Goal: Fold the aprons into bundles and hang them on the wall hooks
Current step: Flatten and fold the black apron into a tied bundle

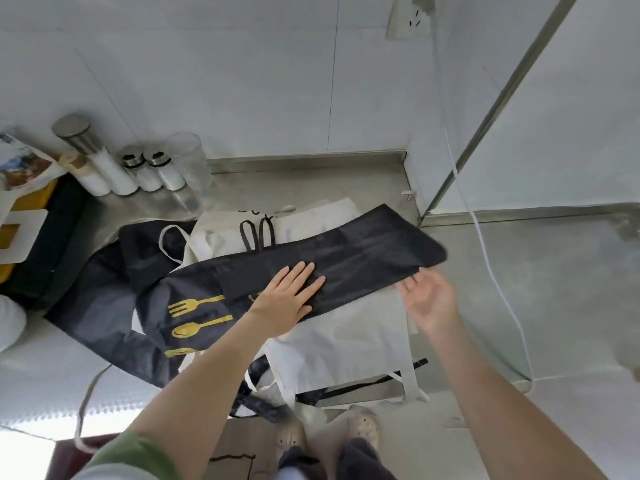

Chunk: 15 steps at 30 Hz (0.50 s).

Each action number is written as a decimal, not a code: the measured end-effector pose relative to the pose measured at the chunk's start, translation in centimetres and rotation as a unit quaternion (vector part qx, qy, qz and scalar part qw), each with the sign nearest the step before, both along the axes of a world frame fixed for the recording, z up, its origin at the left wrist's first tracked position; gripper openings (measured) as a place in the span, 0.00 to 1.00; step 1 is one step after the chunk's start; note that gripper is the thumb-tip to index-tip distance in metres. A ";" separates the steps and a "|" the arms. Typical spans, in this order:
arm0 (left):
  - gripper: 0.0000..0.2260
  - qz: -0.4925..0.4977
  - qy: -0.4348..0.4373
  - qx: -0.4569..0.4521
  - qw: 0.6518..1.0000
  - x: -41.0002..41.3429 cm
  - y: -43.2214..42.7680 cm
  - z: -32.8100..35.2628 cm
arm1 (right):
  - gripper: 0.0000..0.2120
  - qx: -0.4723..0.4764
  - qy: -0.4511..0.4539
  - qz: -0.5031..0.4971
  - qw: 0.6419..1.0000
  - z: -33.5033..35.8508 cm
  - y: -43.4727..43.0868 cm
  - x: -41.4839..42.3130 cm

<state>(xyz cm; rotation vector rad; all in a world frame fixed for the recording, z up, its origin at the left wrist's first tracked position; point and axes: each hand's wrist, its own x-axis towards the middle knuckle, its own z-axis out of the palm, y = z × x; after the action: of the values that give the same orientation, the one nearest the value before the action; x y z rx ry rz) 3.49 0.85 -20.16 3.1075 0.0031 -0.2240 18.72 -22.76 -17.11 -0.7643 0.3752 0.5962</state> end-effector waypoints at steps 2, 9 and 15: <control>0.29 -0.017 0.008 0.013 1.000 -0.9 0.8 -1.0 | 0.06 0.003 -0.007 -0.019 1.000 -0.2 -0.8 0.6; 0.24 0.007 -0.006 -0.028 1.000 0.4 0.1 0.9 | 0.14 -0.120 -0.022 0.092 0.988 -1.1 -1.2 0.7; 0.23 0.078 -0.005 -0.004 0.997 6.2 -1.6 2.7 | 0.16 -0.136 0.023 0.061 0.989 -2.4 -0.5 2.5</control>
<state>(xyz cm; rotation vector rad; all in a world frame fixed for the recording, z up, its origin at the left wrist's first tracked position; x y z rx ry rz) 9.72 -0.73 -17.50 3.0808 0.2435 -0.2029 21.22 -23.23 -19.51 -1.0425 0.4593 0.6872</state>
